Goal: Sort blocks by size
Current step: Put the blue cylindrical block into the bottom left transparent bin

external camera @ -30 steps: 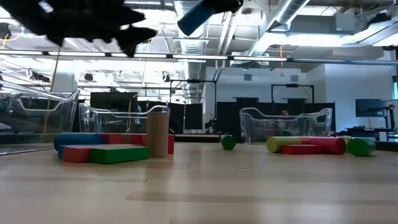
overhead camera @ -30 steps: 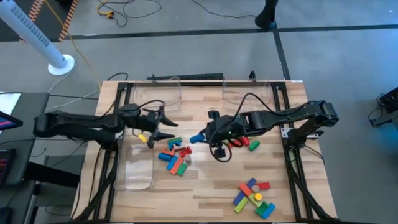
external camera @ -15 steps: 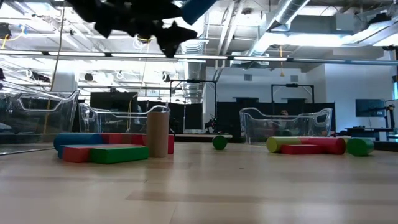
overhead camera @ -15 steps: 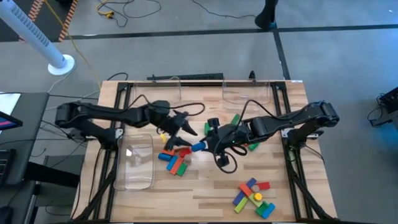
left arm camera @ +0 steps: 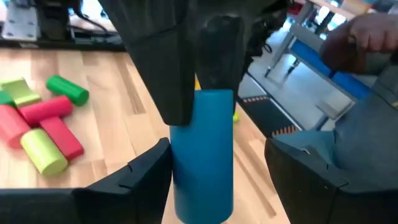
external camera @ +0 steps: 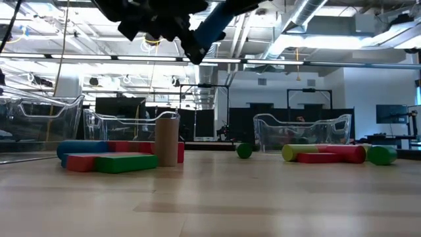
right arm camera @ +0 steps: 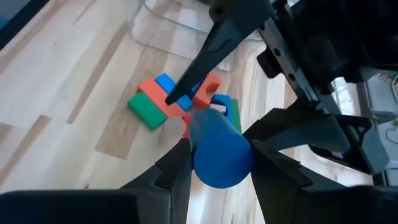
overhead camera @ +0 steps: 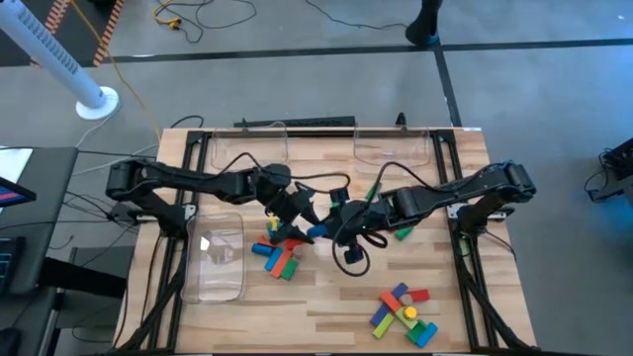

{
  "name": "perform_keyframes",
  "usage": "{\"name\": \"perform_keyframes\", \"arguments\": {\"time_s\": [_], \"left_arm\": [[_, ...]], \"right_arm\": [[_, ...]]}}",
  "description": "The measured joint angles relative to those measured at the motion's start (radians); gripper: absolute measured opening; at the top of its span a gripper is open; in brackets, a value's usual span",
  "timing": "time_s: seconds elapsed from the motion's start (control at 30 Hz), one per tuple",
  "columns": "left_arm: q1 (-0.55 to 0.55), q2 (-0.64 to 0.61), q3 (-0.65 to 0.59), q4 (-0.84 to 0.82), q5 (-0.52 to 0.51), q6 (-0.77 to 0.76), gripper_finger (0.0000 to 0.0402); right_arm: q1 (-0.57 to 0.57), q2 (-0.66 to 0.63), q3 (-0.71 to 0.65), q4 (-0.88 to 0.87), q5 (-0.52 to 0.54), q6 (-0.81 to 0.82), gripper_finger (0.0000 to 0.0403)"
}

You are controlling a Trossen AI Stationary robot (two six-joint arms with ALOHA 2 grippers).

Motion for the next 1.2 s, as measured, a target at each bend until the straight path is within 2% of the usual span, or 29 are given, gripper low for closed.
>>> {"name": "perform_keyframes", "arguments": {"time_s": [0.1,0.43,0.6,0.87,1.2], "left_arm": [[0.005,0.000,0.014,-0.054,0.002,0.015,0.0247],[0.004,0.000,0.017,-0.075,-0.034,0.023,0.0242],[0.000,0.011,0.016,-0.080,-0.060,0.031,0.0207],[0.001,0.009,0.016,-0.080,-0.063,0.061,0.0126],[0.001,0.008,0.017,-0.115,-0.064,0.069,0.0128]], "right_arm": [[0.000,0.002,0.000,-0.012,0.001,0.000,0.0168],[0.001,0.002,0.000,0.011,0.023,-0.007,0.0165],[0.001,0.002,0.000,0.028,0.024,-0.023,0.0164],[0.002,0.002,0.000,0.019,0.022,-0.017,0.0165],[0.002,0.003,0.000,0.016,0.023,-0.007,0.0169]]}}
